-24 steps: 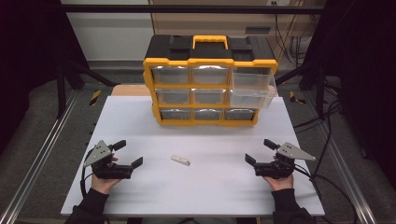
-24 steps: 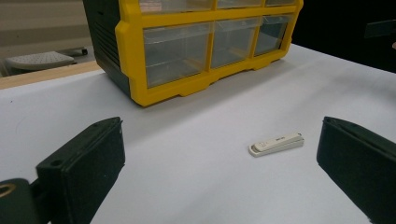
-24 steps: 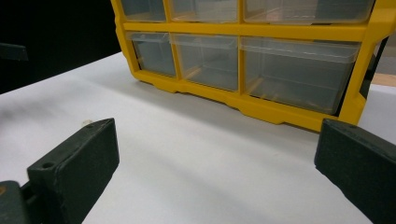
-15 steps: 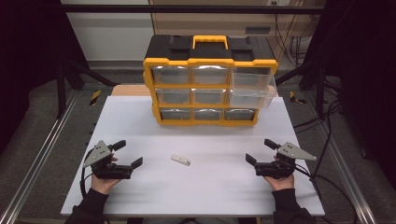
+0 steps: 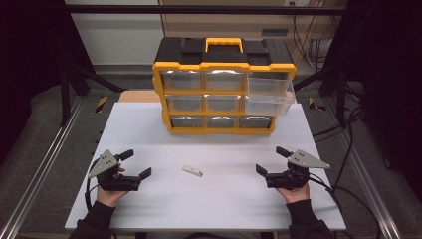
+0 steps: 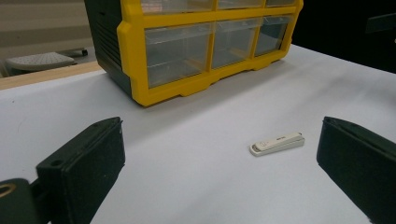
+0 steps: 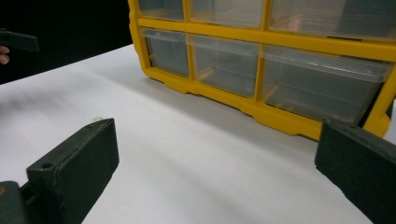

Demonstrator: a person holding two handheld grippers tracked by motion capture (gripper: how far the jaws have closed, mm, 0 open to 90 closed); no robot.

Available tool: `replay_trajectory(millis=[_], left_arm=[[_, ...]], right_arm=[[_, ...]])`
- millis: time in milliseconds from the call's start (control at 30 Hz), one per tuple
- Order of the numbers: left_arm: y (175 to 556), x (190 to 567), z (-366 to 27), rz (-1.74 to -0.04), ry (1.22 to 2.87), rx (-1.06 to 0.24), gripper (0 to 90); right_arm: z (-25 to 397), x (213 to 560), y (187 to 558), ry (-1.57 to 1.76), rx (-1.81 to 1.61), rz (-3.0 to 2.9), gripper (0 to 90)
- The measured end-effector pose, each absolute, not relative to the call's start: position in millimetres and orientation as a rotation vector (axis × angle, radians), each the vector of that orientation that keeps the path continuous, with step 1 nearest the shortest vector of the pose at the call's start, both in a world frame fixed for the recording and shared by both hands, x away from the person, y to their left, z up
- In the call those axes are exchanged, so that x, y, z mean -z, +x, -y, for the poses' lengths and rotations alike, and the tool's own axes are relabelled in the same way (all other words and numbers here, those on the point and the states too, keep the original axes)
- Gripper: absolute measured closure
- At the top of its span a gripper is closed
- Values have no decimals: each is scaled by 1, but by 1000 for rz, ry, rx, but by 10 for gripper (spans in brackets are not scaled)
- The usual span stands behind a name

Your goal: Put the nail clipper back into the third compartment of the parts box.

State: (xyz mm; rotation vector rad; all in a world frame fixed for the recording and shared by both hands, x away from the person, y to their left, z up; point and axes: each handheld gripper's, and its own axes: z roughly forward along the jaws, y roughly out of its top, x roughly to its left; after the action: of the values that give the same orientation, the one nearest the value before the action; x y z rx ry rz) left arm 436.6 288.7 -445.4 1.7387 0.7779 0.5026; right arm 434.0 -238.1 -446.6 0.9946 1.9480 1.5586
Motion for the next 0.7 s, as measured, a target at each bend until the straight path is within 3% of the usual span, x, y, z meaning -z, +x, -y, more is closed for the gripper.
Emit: replay_trajectory(millis=[700], left_arm=[[437,446,-288,-776,1749,-505,11]], right_arm=[[195,427,443,914,-1496,-2090,7]])
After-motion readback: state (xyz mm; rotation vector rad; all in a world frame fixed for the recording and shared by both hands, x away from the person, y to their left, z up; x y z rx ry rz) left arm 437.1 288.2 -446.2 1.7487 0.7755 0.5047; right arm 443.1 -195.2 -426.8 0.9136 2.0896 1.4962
